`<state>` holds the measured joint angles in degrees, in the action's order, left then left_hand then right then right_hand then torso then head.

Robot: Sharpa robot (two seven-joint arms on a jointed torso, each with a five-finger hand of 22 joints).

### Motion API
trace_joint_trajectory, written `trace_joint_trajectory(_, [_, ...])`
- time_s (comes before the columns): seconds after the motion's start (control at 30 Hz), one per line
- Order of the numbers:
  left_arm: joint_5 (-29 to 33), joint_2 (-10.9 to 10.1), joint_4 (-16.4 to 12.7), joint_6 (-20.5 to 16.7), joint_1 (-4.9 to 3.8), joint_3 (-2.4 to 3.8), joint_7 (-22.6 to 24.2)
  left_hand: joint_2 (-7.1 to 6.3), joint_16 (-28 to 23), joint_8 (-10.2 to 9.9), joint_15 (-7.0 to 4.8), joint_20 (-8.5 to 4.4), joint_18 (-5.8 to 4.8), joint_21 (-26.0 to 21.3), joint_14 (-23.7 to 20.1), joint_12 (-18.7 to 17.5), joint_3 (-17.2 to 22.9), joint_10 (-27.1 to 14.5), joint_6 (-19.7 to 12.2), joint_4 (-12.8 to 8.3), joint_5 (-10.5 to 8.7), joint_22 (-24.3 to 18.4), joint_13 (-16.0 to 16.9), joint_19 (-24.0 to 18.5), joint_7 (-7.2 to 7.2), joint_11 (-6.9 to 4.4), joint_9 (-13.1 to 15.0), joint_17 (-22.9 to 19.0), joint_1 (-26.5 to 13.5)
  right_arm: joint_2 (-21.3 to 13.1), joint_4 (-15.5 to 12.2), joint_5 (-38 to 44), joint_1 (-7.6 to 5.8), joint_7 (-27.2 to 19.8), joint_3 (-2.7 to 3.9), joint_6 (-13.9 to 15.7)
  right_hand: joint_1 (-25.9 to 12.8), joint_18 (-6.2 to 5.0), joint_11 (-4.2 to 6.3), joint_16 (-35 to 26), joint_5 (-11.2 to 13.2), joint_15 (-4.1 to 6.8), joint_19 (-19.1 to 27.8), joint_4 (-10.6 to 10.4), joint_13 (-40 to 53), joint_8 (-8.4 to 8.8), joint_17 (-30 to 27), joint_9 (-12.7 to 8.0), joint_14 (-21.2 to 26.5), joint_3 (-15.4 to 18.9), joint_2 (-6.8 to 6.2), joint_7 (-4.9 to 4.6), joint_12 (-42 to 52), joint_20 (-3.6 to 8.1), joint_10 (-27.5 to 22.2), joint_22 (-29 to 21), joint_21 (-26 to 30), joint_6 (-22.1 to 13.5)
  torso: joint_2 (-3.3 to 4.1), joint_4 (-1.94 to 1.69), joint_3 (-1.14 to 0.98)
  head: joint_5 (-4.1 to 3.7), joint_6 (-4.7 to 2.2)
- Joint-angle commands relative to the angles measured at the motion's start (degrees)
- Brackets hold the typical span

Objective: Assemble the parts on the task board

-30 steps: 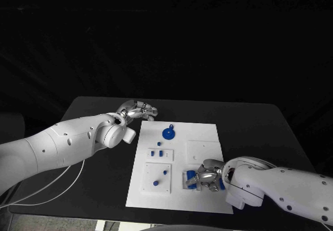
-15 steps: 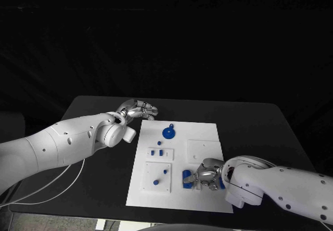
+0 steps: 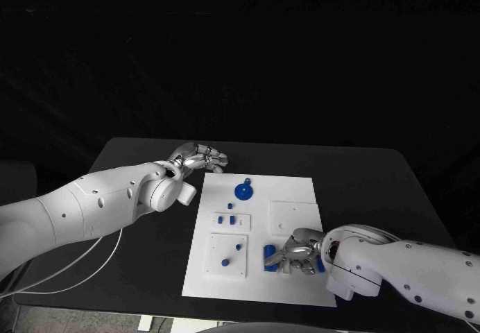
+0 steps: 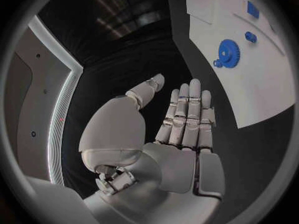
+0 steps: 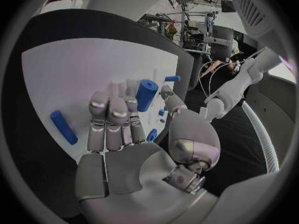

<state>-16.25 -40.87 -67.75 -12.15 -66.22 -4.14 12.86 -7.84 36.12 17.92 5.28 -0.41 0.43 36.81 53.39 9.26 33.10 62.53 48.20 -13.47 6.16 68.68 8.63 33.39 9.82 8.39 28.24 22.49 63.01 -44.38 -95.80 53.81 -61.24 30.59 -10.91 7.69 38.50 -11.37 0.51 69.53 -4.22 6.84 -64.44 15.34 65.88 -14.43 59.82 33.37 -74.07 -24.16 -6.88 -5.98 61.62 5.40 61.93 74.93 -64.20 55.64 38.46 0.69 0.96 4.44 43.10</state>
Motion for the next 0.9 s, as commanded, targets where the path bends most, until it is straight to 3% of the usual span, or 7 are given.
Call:
trace_joint_trajectory(0.03, [0.3,0.1,-0.1,0.7,-0.01,0.03,0.3,0.21,-0.3,0.1,0.04,-0.01,0.00,-0.2,0.3,-0.1,-0.3,-0.5,-0.5,0.0,0.05,0.0,-0.1,0.2,0.10,-0.01,-0.1,0.1,-0.6,-0.1,-0.3,0.1,0.13,-2.8,-0.04,-2.2,1.1,-3.63,0.13,-0.2,0.0,0.02,-0.2,1.1,0.1,-0.38,0.1,0.0,0.0,-0.2,0.45,0.19,-0.3,0.25,0.2,0.8,0.4,0.5,0.01,0.02,-0.04,-0.03,-0.06])
trace_joint_trajectory(0.23, [0.3,0.0,-0.1,0.6,-0.01,0.03,0.3,0.23,-0.3,0.1,0.04,-0.01,0.00,-0.2,0.3,-0.1,-0.3,-0.5,-0.5,0.0,0.06,0.1,-0.1,0.2,0.11,-0.01,-0.1,0.1,-0.6,-0.4,-0.3,-0.1,0.15,-3.0,-0.04,-2.0,3.5,-3.63,0.17,-0.4,0.9,0.05,-0.3,1.2,0.2,-0.40,0.2,0.0,-0.1,-0.4,0.45,0.24,-0.4,0.15,0.4,0.8,0.4,0.8,0.02,0.03,0.00,-0.07,-0.20])
trace_joint_trajectory(0.43, [0.3,0.1,-0.1,0.7,-0.01,0.03,0.3,0.26,-0.3,0.1,0.04,-0.01,0.01,-0.3,0.3,-0.1,-0.4,-0.5,-0.5,0.0,0.06,0.1,-0.1,0.2,0.11,-0.01,-0.1,0.1,-0.6,-0.5,-0.2,-0.1,0.16,-2.8,-0.04,-1.8,3.5,-3.63,0.17,-0.4,0.8,0.04,-0.3,1.0,0.2,-0.41,0.3,0.0,-0.1,-0.2,0.65,0.24,-0.4,0.06,0.4,0.8,0.4,1.0,0.01,0.00,0.01,-0.12,-0.19])
trace_joint_trajectory(0.6, [0.3,0.0,-0.1,0.7,-0.01,0.03,0.3,0.27,-0.4,0.1,0.04,-0.01,0.01,-0.3,0.3,-0.1,-0.4,-0.5,-0.5,0.1,0.07,0.1,-0.1,0.2,0.12,-0.01,-0.1,0.2,-0.6,-0.5,0.0,0.0,0.16,-2.2,-0.04,-1.6,3.6,-3.63,0.23,-0.5,0.7,0.08,-0.4,0.8,0.2,-0.45,0.4,0.0,-0.2,-0.4,2.03,0.30,-0.4,-0.06,0.6,0.8,0.4,1.3,0.01,-0.01,0.04,-0.11,-0.09])
trace_joint_trajectory(0.7, [0.3,0.0,-0.1,0.7,-0.01,0.03,0.3,0.28,-0.4,0.1,0.04,-0.01,0.01,-0.3,0.3,-0.1,-0.4,-0.5,-0.5,0.1,0.07,0.1,-0.1,0.2,0.12,-0.01,-0.1,0.2,-0.6,-0.3,0.1,0.1,0.16,-2.0,-0.04,-1.6,3.6,-3.63,0.32,-0.6,1.3,0.13,-0.6,-0.9,0.2,-0.46,0.4,-0.1,-0.4,-2.2,3.50,0.36,-0.5,-0.22,0.9,0.8,0.5,1.7,0.01,0.00,0.04,-0.10,-0.05])
trace_joint_trajectory(0.9, [0.3,0.0,-0.1,0.7,-0.01,0.03,0.2,0.35,-0.4,0.1,0.05,0.01,0.00,-0.3,0.3,-0.1,-0.4,-0.5,-0.5,0.2,0.08,0.1,-0.1,0.2,0.13,0.00,-0.1,0.2,-0.7,-0.1,0.2,0.7,0.16,-1.7,-0.04,-2.3,5.6,-3.63,0.39,-0.6,1.4,0.19,-1.0,-3.8,0.3,-0.52,0.7,0.0,-0.6,-8.0,2.93,0.44,-0.6,-0.30,1.3,1.0,0.3,2.1,0.01,-0.04,0.03,-0.06,0.07])
